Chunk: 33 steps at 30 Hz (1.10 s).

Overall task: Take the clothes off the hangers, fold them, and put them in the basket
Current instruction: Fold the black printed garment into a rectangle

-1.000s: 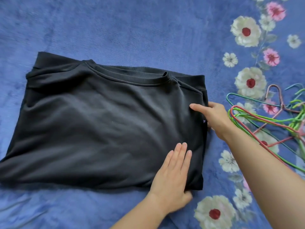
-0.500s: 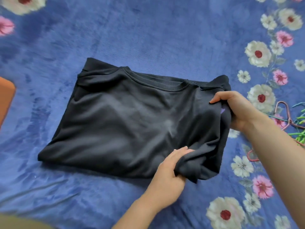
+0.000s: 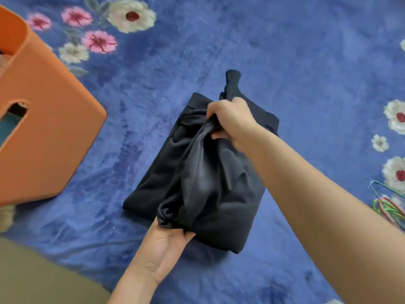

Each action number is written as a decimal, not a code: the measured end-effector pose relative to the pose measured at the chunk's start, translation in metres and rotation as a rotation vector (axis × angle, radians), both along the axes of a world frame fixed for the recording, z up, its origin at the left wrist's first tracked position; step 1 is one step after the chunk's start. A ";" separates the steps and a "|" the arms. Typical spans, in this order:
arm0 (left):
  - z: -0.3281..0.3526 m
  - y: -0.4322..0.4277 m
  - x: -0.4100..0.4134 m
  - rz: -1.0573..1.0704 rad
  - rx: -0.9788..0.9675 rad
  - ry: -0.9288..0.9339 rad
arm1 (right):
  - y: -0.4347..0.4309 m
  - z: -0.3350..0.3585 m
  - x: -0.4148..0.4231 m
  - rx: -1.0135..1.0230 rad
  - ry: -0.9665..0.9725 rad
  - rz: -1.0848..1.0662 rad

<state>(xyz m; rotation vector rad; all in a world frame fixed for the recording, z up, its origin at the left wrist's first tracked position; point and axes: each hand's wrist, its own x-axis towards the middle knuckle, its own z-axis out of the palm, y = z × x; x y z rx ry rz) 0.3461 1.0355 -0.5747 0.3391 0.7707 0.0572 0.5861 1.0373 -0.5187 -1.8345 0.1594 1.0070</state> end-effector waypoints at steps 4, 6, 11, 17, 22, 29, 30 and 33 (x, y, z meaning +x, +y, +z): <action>-0.016 0.026 -0.025 -0.058 0.104 0.262 | 0.016 -0.027 -0.018 0.007 0.091 0.235; -0.017 0.040 -0.034 -0.120 0.190 0.293 | 0.008 -0.037 -0.021 -0.046 -0.009 0.262; -0.009 0.054 -0.019 -0.331 0.543 0.352 | -0.022 -0.054 -0.015 -0.127 -0.310 0.142; -0.016 0.075 -0.020 -0.232 0.561 0.374 | -0.068 -0.066 -0.040 -0.338 -0.644 0.377; -0.022 0.075 -0.031 -0.291 0.984 0.622 | -0.108 -0.080 -0.090 -0.443 -0.805 0.279; -0.007 0.064 -0.015 -0.206 1.071 0.501 | -0.149 -0.066 -0.180 -0.331 -1.003 0.416; -0.008 0.065 -0.015 -0.206 1.090 0.489 | -0.155 -0.068 -0.190 -0.323 -1.037 0.533; -0.005 0.067 -0.014 -0.230 1.146 0.453 | -0.174 -0.083 -0.197 -0.396 -1.101 0.693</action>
